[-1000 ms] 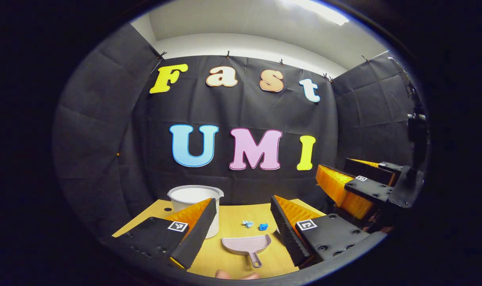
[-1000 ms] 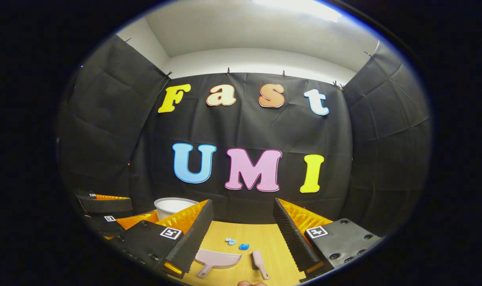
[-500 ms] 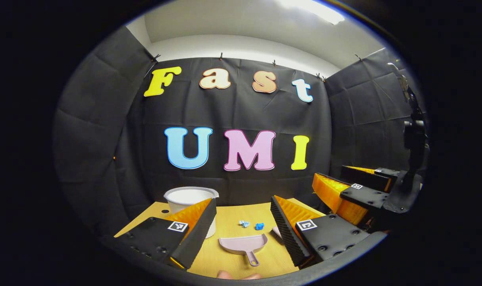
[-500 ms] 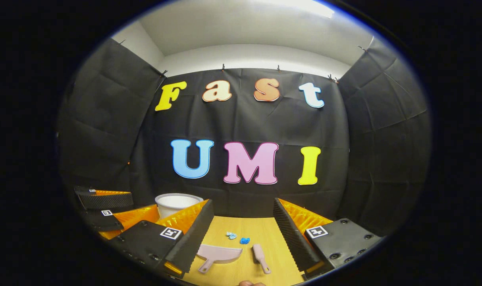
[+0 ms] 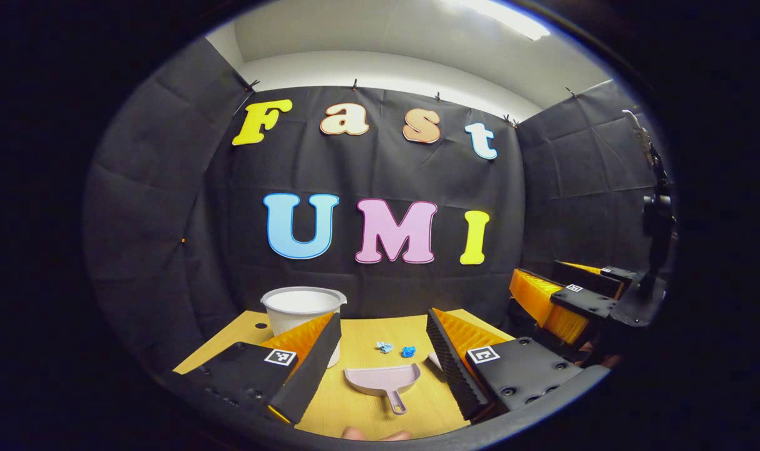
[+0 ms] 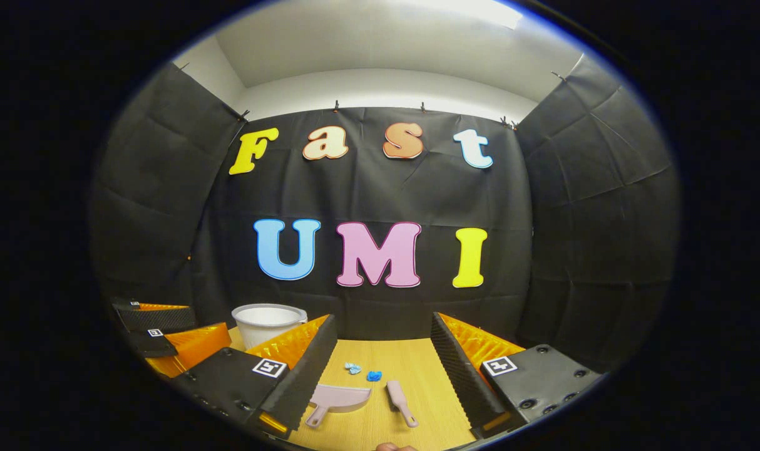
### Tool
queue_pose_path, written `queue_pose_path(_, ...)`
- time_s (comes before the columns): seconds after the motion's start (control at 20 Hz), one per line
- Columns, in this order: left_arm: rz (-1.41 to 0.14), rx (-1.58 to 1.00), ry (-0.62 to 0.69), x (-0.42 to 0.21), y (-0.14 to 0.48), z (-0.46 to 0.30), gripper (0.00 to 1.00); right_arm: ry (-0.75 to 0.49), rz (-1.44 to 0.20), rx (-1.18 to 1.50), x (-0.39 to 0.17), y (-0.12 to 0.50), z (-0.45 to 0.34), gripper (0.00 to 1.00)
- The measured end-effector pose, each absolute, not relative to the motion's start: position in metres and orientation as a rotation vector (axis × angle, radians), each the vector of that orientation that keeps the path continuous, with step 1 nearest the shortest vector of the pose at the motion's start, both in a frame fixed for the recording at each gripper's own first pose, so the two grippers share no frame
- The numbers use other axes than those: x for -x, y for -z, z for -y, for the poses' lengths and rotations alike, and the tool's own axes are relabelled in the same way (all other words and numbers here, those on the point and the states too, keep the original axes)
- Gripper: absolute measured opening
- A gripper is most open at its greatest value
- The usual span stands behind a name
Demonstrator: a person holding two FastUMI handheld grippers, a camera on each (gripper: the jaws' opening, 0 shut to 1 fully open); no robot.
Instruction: Pick up the small broom and dustpan from the desktop, sweep the trash into the dustpan with the broom, and then empty the trash into the garbage bin.
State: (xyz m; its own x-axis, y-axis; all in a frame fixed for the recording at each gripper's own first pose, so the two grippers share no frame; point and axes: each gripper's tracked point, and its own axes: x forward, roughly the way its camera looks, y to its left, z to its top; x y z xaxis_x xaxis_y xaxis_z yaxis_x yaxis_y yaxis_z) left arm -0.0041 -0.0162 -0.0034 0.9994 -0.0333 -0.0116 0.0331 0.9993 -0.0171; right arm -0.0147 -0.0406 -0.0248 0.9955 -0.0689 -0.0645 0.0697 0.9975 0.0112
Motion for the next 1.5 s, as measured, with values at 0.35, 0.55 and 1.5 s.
queue_pose_path(0.35,-0.060,0.081,0.024,-0.018,0.023,0.018,0.82,0.090,-0.071,0.043,-0.006,0.030,0.060,0.92)
queue_pose_path(0.55,-0.104,0.082,0.024,-0.042,0.035,0.023,0.81,0.085,-0.105,0.052,-0.024,0.044,0.066,0.92)
queue_pose_path(1.5,-1.043,0.293,-0.054,-0.154,0.285,0.067,0.83,-0.166,-0.294,0.184,-0.162,0.179,0.117,0.99)
